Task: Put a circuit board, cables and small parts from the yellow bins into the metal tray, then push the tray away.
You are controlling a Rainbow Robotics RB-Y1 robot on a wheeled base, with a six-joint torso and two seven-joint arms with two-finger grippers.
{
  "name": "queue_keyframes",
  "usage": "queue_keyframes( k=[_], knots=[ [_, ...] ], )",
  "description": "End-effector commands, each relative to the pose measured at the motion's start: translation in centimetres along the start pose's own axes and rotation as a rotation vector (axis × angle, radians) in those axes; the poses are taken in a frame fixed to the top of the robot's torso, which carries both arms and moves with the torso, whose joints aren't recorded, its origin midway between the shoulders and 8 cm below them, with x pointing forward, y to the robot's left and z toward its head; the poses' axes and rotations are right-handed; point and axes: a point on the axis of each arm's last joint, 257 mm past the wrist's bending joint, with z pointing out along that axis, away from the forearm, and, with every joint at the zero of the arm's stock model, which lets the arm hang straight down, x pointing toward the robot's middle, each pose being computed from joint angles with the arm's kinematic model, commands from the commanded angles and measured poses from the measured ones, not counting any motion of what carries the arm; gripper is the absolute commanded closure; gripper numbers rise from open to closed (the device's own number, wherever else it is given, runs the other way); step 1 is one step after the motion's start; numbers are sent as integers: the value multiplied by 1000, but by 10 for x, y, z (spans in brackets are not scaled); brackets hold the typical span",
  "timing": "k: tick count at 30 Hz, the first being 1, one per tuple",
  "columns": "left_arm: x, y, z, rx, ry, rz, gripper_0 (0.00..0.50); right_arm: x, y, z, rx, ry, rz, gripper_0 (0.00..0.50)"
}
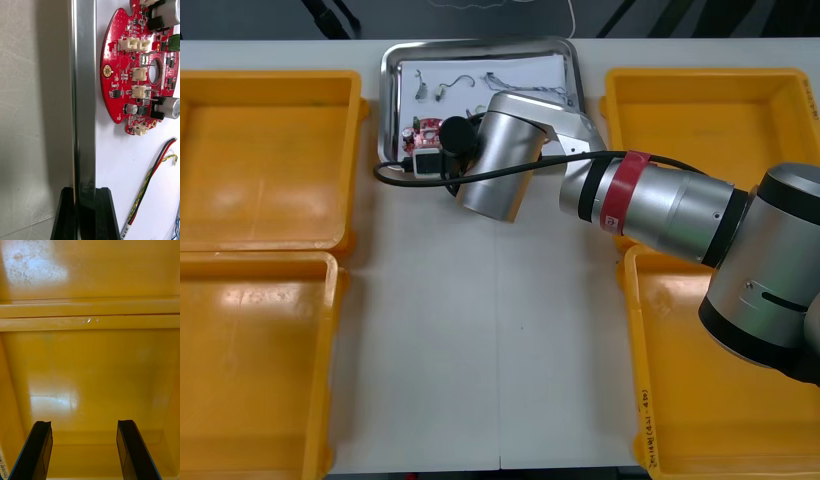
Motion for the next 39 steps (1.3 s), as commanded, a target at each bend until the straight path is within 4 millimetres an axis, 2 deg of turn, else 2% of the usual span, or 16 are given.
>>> queue_keyframes(
  k=[1,2,4,5,8,9,11,14,19,31,35,39],
  knots=[
    [11,-4,4,0,21,104,0,-30,-40,-18,68,-49,-37,477],
    [11,-4,4,0,21,104,0,-30,-41,-19,69,-48,-36,450],
    [11,-4,4,0,21,104,0,-29,-39,-19,64,-45,-36,356],
    [11,-4,4,0,21,104,0,-30,-39,-19,64,-45,-38,329],
    [11,-4,4,0,21,104,0,-31,-38,-21,60,-44,-39,195],
    [11,-4,4,0,21,104,0,-32,-38,-21,60,-46,-39,174],
    [11,-4,4,0,21,104,0,-32,-39,-22,63,-47,-40,89],
    [11,-4,4,0,21,104,0,-32,-36,-24,53,-44,-41,18],
    [11,-4,4,0,21,104,0,-30,-35,-34,26,-39,-31,6],
    [11,-4,4,0,21,104,0,-30,-41,-73,-55,-49,20,0],
    [11,-4,4,0,21,104,0,-22,-37,-91,-122,-38,68,0],
    [11,-4,4,0,21,104,0,-6,-28,-106,-204,-8,119,0]
  ],
)
